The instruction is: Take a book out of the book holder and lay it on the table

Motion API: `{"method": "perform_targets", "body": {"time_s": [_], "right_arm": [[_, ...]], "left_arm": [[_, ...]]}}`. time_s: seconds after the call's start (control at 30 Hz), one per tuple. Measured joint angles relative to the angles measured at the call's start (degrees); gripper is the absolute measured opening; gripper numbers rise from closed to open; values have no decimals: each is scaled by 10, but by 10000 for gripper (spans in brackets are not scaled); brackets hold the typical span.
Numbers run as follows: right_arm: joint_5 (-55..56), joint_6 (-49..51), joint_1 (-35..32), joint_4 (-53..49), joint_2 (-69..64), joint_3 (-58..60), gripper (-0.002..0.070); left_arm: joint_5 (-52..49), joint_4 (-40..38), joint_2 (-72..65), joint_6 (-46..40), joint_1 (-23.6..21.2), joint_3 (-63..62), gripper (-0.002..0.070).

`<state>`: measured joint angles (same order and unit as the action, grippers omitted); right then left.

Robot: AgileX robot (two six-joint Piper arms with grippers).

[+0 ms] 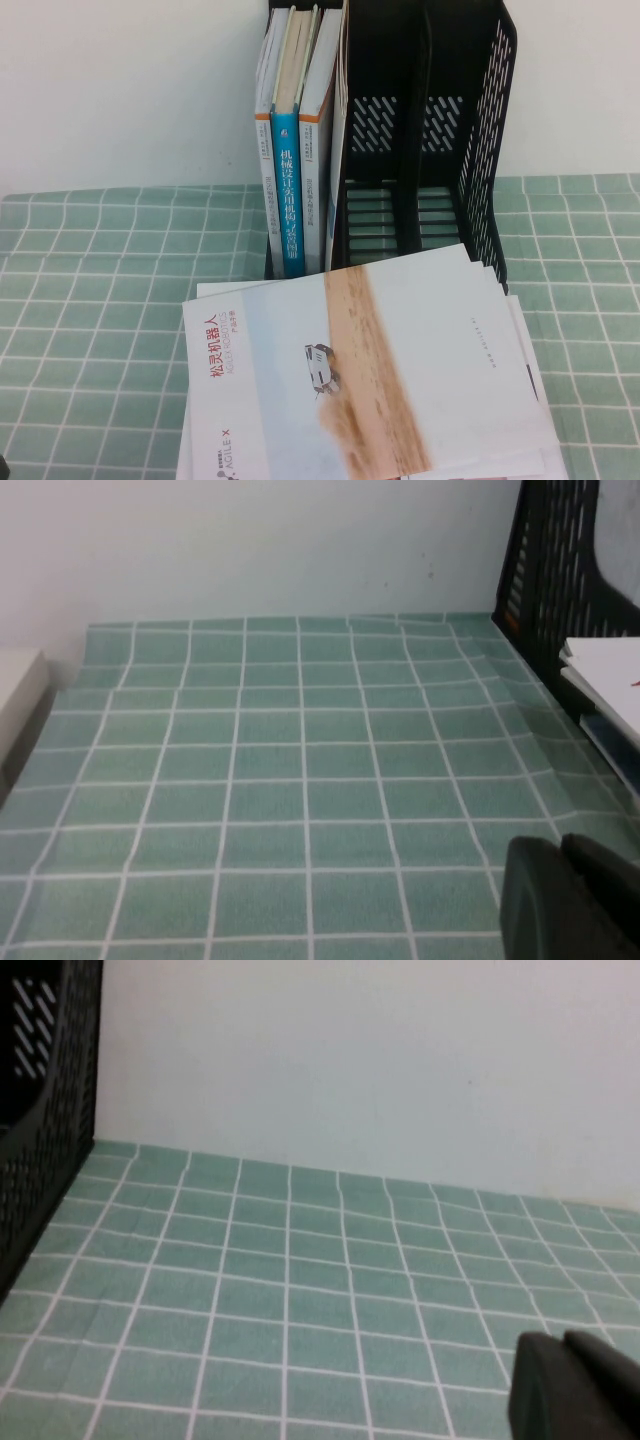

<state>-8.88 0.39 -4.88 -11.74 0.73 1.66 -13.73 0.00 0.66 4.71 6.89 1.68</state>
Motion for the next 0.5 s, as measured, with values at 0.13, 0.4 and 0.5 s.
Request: {"method": "perform_targets", "body": {"time_s": [0.13,0.4,0.5], "right_arm": [[-16,0,0,0,0,0,-2],[-42,0,0,0,0,0,-2],[-42,0,0,1,0,0,-2]], "left_arm": [[-6,0,0,24,0,0,-3],[-22,-10,0,49,0,0,-3],[-21,-10,0,50,0,0,-3]]}}
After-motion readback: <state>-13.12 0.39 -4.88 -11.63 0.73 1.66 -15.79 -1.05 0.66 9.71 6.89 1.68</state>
